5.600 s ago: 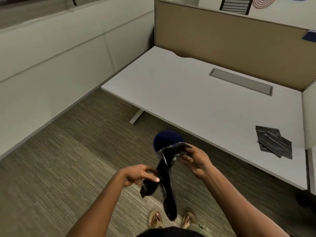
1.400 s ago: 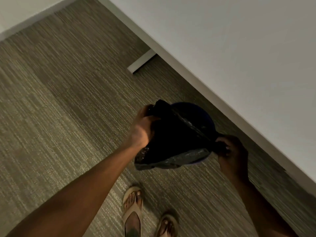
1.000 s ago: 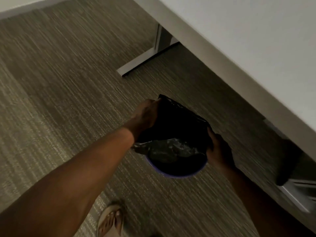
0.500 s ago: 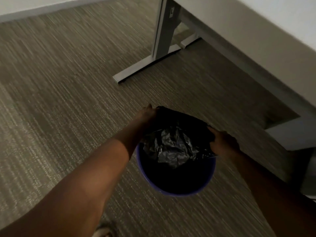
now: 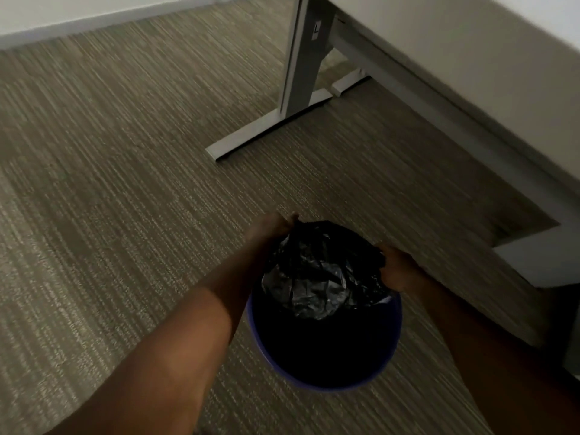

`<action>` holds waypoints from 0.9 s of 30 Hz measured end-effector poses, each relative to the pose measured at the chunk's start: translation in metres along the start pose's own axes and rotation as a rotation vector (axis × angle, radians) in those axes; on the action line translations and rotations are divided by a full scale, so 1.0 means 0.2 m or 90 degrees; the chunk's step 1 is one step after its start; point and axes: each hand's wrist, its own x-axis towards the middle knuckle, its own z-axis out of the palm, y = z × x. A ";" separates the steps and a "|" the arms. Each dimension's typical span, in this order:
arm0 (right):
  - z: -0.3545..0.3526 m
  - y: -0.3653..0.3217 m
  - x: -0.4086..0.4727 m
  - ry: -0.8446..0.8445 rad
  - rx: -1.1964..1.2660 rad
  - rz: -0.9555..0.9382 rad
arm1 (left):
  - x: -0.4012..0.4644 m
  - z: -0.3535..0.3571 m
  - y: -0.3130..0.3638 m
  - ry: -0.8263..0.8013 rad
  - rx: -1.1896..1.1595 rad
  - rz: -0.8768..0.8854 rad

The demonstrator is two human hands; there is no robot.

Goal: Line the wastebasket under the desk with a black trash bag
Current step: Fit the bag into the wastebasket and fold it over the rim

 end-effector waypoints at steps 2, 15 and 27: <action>0.02 -0.02 0.01 0.010 0.006 0.005 | 0.01 0.02 -0.02 0.027 0.022 -0.037; 0.24 0.26 -0.22 0.020 0.857 0.157 | -0.30 0.01 -0.42 -0.056 -0.632 -0.060; 0.24 -0.10 -0.54 0.329 0.074 -0.301 | -0.61 -0.02 -0.35 0.177 -0.005 0.492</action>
